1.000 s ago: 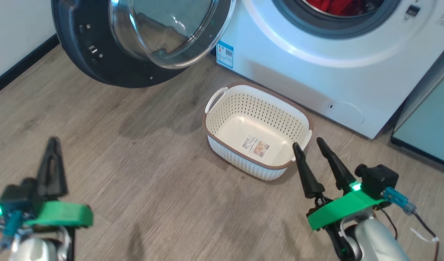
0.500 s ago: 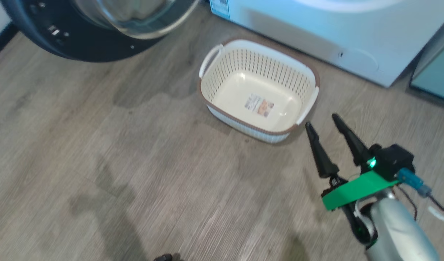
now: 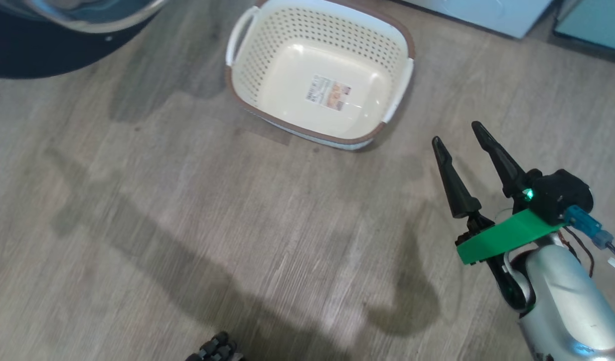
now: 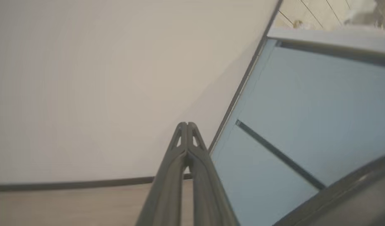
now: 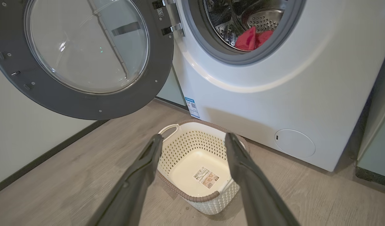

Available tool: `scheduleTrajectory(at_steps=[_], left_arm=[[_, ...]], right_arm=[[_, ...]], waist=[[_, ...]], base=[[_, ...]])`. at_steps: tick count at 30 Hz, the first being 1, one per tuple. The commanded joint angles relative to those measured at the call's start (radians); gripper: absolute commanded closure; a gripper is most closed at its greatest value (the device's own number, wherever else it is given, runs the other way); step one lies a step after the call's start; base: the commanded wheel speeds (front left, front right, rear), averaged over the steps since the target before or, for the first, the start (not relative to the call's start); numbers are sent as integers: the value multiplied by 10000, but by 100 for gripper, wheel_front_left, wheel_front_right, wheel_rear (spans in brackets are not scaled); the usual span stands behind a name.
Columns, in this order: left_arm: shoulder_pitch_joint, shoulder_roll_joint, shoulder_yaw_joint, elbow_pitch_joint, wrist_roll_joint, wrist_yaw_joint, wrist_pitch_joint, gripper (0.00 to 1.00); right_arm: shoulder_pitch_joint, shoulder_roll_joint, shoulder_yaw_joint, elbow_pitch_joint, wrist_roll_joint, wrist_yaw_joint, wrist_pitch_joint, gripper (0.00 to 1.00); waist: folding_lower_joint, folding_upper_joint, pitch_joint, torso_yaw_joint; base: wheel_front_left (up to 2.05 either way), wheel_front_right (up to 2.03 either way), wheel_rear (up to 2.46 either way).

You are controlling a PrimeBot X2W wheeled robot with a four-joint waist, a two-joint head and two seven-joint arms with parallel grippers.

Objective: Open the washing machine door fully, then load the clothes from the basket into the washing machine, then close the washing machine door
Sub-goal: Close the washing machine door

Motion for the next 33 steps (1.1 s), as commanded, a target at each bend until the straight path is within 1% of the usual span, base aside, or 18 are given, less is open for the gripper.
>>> scheduleTrajectory(at_steps=[1, 6, 12, 13, 17, 21, 26, 33], left_arm=[[-723, 827, 669, 497, -850, 14, 387, 100], [-1804, 1278, 1805, 2396, -2275, 147, 1404, 100], [-2547, 1413, 2261, 3646, -3027, 177, 2261, 100], [-2547, 1413, 2261, 3646, -3027, 177, 2261, 100], [-2792, 1389, 2202, 4063, -3159, 141, 2853, 100], [-2930, 1373, 2167, 4249, -3257, 110, 3223, 100], [-2950, 1303, 1984, 4389, -3274, 19, 3877, 100], [-2981, 1114, 2038, 4467, -3678, -137, 4843, 100]], right_arm=[[-121, 15, 266, -354, -43, 0, -65, 0], [-266, 88, 354, -406, -47, 0, -65, 0], [-334, 138, 378, -444, -81, 0, -65, 0], [-334, 138, 378, -444, -81, 0, -65, 0], [-356, 147, 376, -461, -89, 0, -65, 0], [-390, 195, 381, -474, -123, 0, -65, 0], [-415, 238, 408, -457, -140, 0, -65, 0], [-385, 275, 464, -395, -156, 0, -65, 0]], waist=[[-2, 0, 176, -298], [-2, 0, 314, -646], [-2, 0, 432, -873], [-2, 0, 432, -873], [-2, 0, 482, -936], [-2, 0, 515, -974], [-2, 0, 510, -998], [-2, 0, 442, -938]], base=[[0, 0, 0], [0, 0, 0], [0, 0, 0], [0, 0, 0], [0, 0, 0], [0, 0, 0], [0, 0, 0], [0, 0, 0]])
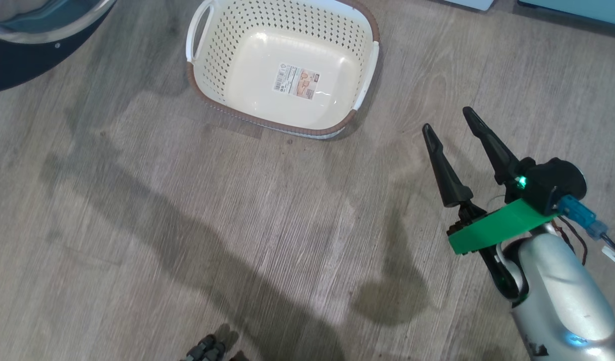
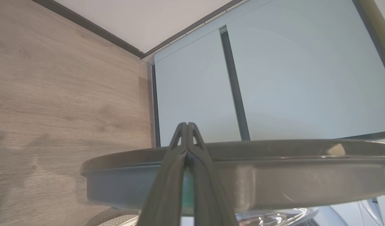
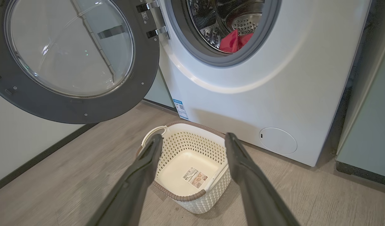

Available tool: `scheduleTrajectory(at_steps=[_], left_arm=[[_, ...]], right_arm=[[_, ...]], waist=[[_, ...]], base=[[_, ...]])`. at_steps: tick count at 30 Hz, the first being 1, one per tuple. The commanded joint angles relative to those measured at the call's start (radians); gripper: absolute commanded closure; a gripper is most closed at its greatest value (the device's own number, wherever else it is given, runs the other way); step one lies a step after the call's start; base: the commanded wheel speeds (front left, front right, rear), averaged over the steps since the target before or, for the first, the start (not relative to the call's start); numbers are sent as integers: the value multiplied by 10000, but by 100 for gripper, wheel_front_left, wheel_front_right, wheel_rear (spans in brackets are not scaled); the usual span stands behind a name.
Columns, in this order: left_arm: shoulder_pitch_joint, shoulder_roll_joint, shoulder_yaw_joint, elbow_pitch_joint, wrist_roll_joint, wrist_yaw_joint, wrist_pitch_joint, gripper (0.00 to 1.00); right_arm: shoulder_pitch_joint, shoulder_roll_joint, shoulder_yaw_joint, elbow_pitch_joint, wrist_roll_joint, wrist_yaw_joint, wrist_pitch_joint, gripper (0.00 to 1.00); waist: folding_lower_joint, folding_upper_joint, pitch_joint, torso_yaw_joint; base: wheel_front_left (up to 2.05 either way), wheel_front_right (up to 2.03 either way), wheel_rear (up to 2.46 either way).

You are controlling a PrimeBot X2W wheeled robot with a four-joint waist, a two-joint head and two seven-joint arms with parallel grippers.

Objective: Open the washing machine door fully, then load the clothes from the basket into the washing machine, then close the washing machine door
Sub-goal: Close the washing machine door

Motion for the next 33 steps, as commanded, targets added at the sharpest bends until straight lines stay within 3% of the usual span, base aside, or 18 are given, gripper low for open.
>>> scheduleTrajectory(at_steps=[1, 10, 20, 33], left_arm=[[-25, 500, -118, -277, -122, -126, 365, 100], [-9, 132, -228, -531, -706, -174, 1810, 100], [955, -741, -891, -2320, -1889, -177, 3978, 100], [2831, -1694, -1951, -4331, -3163, -177, 5825, 100]], right_arm=[[17, 149, 246, -284, -66, 0, -65, 0], [0, 166, 277, -179, -30, 0, -65, 0], [70, 357, 331, -63, 88, 0, -65, 0], [267, 645, 352, 32, 247, 0, -65, 0]], waist=[[-1, 0, -18, 26], [-1, 0, -197, 89], [-1, 0, -797, 2], [-1, 0, -1595, -267]], base=[[0, 0, 0], [0, 0, 0], [0, 0, 0], [0, 0, 0]])
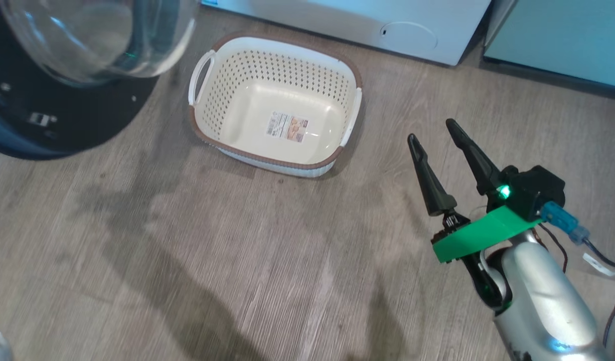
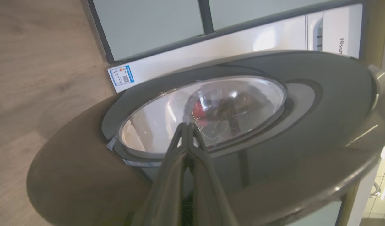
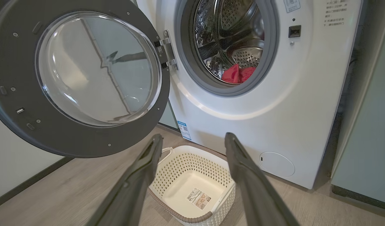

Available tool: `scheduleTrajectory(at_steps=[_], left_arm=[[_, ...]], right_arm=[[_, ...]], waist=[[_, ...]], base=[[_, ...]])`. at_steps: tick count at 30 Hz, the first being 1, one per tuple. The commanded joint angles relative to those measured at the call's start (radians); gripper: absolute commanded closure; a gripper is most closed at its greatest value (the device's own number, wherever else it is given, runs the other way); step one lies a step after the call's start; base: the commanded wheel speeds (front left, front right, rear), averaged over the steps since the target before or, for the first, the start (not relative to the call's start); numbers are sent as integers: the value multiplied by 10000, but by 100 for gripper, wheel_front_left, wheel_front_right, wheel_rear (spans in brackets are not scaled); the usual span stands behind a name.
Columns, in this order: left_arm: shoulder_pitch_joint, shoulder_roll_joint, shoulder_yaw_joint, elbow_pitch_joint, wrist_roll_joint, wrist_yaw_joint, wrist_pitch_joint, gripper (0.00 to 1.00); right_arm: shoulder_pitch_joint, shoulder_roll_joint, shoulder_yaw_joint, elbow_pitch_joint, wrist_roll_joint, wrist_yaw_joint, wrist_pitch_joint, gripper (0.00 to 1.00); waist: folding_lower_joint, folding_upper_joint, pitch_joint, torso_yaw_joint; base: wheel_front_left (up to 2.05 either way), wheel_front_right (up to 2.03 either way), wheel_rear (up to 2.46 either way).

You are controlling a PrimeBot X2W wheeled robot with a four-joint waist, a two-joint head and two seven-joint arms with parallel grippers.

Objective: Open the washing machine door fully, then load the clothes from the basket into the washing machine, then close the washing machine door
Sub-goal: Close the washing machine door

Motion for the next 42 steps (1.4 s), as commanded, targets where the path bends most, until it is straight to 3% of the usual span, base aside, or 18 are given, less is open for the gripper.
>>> scheduleTrajectory(at_steps=[1, 24, 34, 42], left_arm=[[161, 387, -101, -458, -96, -89, 172, 100], [2879, -2245, -1384, -3596, -1843, -90, 1738, 100], [2919, -2858, -1637, -3934, -2394, -80, 1706, 100], [2670, -3005, -2597, -3940, -3295, -61, 1155, 100]], right_arm=[[159, 146, 224, -278, 73, 0, -65, 0], [741, 470, 170, -311, 176, 0, -65, 0], [722, 484, 173, -407, 108, 0, -65, 0], [480, 508, 121, -565, 19, 0, -65, 0]], waist=[[0, 0, -75, -46], [0, 0, -863, -841], [0, 0, -460, -1362], [0, 0, 159, -2053]], base=[[0, 0, 0], [0, 0, 0], [0, 0, 0], [0, 0, 0]])
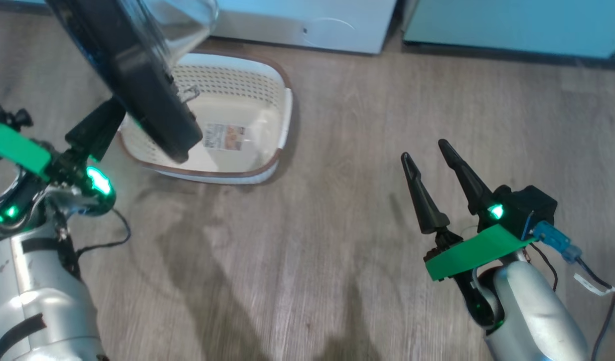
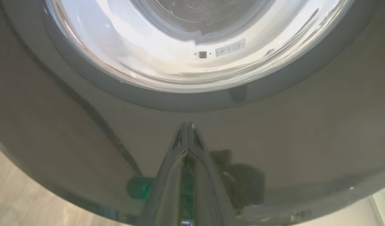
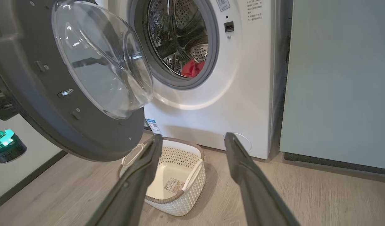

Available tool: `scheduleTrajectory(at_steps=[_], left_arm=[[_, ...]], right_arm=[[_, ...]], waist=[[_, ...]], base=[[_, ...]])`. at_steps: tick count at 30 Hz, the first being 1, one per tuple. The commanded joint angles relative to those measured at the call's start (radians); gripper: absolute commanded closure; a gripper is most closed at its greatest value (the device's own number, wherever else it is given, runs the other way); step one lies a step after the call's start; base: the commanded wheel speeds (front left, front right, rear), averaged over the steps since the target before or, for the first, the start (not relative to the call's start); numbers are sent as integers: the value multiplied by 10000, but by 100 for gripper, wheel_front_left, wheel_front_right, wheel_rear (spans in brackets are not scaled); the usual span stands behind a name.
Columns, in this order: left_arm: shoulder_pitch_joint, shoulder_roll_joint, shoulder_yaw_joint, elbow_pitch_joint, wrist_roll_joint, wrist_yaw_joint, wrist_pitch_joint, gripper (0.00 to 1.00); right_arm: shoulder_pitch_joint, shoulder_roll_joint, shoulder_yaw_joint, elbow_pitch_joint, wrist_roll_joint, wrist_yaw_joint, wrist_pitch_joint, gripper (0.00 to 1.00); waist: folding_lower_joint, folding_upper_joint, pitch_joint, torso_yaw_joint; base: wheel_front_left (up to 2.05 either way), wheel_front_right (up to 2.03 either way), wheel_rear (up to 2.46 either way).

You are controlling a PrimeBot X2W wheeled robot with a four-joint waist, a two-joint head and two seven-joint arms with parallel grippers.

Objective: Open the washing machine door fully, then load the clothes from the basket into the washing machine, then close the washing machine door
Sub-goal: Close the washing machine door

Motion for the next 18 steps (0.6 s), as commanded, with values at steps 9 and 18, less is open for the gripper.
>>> scheduleTrajectory(at_steps=[9, 18], left_arm=[[-610, 241, -1098, -86, -946, -79, -916, 100], [-1271, 240, -1908, 69, -1321, -88, -2212, 100]], right_arm=[[-350, 258, 45, -451, -21, 0, -65, 0], [-438, 367, 11, -570, 83, 0, -65, 0]], waist=[[0, 0, 691, -1075], [0, 0, 1048, -1850]], base=[[0, 0, 0], [0, 0, 0]])
